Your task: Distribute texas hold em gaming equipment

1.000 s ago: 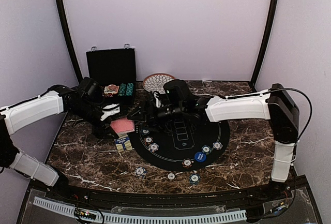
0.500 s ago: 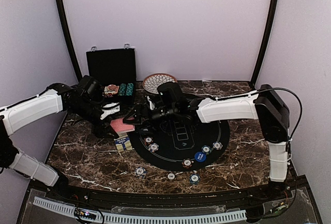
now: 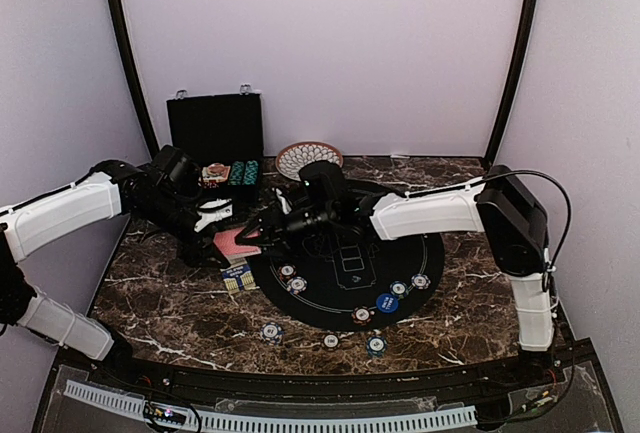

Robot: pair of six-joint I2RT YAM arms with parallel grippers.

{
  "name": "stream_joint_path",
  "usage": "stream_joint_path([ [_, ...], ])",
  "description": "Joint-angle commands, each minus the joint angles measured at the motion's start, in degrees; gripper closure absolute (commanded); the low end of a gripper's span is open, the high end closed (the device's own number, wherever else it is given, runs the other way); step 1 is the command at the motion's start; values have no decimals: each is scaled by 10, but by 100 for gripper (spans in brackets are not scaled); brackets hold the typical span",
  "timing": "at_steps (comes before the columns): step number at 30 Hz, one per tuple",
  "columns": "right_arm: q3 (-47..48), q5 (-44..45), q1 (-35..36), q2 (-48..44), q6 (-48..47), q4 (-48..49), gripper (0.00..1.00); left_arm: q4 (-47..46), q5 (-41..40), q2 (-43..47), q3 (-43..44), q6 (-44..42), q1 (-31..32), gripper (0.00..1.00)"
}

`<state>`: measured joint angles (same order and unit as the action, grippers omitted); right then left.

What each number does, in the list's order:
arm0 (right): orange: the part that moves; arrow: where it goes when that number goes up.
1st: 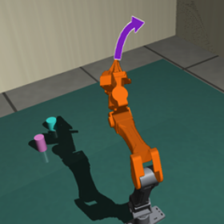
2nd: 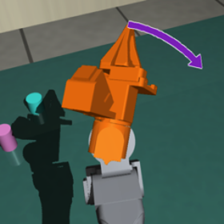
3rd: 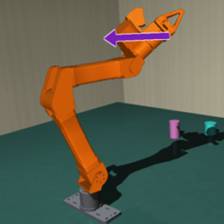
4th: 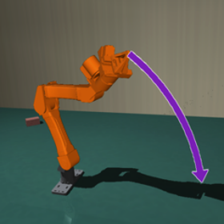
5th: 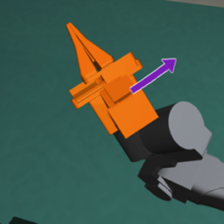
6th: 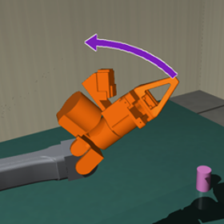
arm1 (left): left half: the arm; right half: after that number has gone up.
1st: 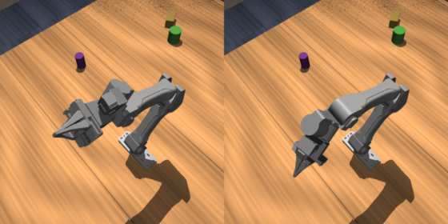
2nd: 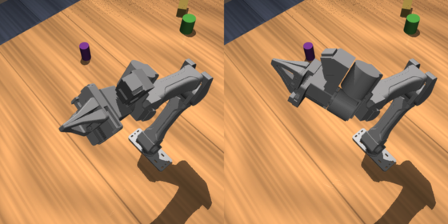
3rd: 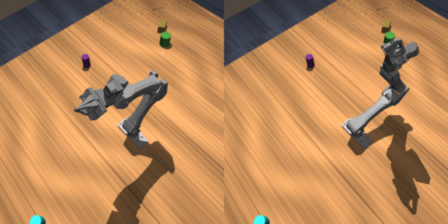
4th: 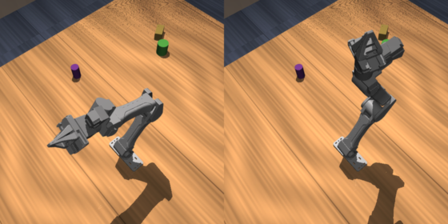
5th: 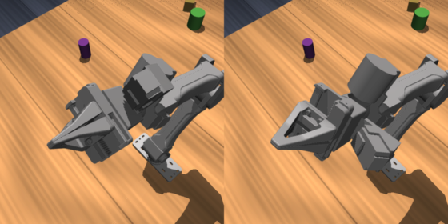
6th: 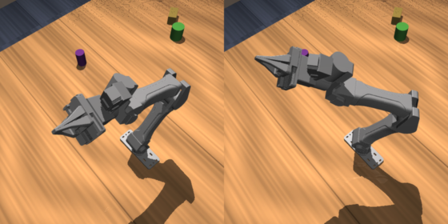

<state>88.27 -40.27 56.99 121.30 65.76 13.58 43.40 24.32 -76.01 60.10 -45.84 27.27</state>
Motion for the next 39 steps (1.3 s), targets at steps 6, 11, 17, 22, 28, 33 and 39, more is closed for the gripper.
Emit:
stream_joint_path([
  [6, 2, -27, 1, 18, 26, 57, 86, 24, -4, -3, 34, -19, 7, 34],
  [11, -5, -29, 1, 23, 35, 72, 90, 33, -6, -16, 47, -31, 14, 1],
  [17, -8, -27, 1, 24, 40, 79, 92, 27, -17, -40, 57, -34, 33, 1],
  [22, -13, -27, 0, 25, 49, 95, 92, 19, -24, -59, 58, -37, 43, 1],
  [28, -16, -31, 1, 30, 61, 109, 92, -3, -40, -65, 59, -35, 46, 2],
  [33, -15, -32, 1, 34, 64, 109, 92, -6, -42, -67, 67, -34, 47, 5],
  [39, -15, -33, 1, 37, 68, 114, 92, -3, -38, -71, 67, -33, 48, 11],
])
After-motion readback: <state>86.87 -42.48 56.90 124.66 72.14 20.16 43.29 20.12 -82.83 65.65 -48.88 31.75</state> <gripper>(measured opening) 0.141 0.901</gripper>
